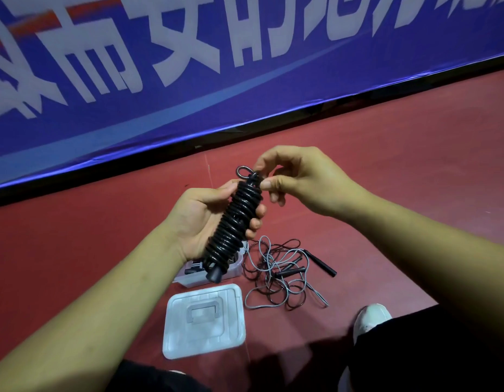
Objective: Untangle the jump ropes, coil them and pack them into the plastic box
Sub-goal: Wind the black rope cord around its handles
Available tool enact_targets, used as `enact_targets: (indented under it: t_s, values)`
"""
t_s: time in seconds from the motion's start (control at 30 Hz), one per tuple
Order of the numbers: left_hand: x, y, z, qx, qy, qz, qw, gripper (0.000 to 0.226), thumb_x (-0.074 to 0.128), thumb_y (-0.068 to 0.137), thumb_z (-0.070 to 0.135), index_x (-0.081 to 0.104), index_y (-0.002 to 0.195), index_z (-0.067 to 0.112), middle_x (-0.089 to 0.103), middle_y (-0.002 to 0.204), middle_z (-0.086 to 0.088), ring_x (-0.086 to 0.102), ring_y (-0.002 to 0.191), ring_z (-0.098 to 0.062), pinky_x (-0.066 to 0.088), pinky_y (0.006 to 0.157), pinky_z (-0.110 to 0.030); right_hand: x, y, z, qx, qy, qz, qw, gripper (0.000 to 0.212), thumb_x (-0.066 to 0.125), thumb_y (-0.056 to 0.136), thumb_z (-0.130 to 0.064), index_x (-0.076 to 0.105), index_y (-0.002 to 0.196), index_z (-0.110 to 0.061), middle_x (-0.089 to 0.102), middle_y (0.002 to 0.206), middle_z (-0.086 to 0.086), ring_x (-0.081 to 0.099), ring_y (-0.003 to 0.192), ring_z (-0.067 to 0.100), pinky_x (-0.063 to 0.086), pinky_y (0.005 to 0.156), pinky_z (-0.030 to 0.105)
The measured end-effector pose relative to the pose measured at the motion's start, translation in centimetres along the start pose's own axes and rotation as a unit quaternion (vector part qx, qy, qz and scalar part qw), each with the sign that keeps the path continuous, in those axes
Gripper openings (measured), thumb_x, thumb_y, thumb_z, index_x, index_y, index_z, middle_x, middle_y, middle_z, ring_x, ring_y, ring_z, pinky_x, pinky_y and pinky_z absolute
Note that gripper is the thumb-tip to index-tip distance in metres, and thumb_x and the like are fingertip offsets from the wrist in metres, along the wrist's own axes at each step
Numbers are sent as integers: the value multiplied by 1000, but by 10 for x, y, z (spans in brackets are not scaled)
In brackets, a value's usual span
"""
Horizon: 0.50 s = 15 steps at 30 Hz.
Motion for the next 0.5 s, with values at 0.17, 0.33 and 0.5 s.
enact_targets:
  t_s: [0.17,0.33,0.5]
  values:
    - [0,-1,-10,-35,-19,26,999,39,43,93,26,66,107,-3,64,86,-22,61,63,-25,54,53,-30,6,-2,20,35,63,28,997,5,66,90,-4,62,87,-5,60,61,9,57,54,19,51,55,32]
    - [-18,-8,8,-36,137,83,986,55,51,89,48,59,122,4,68,104,-23,70,75,-29,60,63,-35,4,1,38,77,136,83,984,11,57,97,-8,56,88,-2,60,68,13,60,55,16,53,56,26]
    - [-61,-23,42,57,280,186,940,45,70,76,18,58,117,4,63,99,-15,68,70,-22,59,60,-26,-11,7,74,139,110,167,970,14,56,99,-12,50,91,-2,59,68,18,67,59,25,56,60,36]
Point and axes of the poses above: each hand's wrist, its own y-axis towards the middle knuckle, its own x-axis out of the palm, z = x × y, the point moved 9 cm from there along y, towards the middle knuckle
